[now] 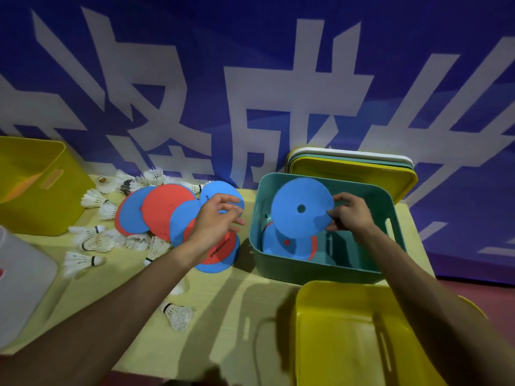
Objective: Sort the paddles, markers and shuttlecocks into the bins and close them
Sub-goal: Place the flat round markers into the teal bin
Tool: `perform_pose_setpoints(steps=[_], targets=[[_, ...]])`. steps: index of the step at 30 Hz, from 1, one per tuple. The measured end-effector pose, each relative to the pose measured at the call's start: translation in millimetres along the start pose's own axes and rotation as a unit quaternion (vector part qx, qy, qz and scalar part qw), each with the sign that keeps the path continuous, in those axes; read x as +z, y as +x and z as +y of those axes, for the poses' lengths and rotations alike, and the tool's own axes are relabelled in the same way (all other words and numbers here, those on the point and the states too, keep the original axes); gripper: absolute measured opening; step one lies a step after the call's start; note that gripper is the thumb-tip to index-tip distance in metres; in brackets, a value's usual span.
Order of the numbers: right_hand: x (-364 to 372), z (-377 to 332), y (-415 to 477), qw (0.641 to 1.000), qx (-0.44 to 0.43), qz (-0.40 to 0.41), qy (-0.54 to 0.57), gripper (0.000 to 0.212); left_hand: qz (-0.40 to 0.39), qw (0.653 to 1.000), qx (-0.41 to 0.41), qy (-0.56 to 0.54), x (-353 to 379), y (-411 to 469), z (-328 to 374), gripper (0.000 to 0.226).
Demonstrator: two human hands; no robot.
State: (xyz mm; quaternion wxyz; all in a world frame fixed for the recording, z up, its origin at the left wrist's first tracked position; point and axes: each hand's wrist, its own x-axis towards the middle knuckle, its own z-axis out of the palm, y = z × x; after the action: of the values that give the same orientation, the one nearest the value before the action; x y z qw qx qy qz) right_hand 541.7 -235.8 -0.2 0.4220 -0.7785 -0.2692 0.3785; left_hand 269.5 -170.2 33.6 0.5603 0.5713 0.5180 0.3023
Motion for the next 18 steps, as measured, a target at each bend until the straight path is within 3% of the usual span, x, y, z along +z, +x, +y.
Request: perform_pose_setpoints(steps=[5, 10, 14, 18], targets=[[21.7, 13.5, 24.7, 0.992, 0.055, -0.036, -0.107, 0.030, 0.018, 1.000, -0.010, 0.011, -16.7, 3.4, -11.3, 0.016], [51.8, 29.1, 42.6, 0.984, 0.097, -0.063, -0.139, 0.023, 0.017, 0.999, -0.023, 0.024, -32.5, 4.5, -19.7, 0.013], [60.1, 36.9, 50.5, 0.966, 0.086, -0.090, -0.225, 0.016, 0.027, 0.999, -0.032, 0.030, -46.1, 5.3, -25.1, 0.011], [57.6, 32.7, 42.6, 0.951, 0.085, -0.108, -0.277, 0.023, 0.023, 0.999, -0.033, 0.025, -53.0, 7.6, -30.3, 0.011]])
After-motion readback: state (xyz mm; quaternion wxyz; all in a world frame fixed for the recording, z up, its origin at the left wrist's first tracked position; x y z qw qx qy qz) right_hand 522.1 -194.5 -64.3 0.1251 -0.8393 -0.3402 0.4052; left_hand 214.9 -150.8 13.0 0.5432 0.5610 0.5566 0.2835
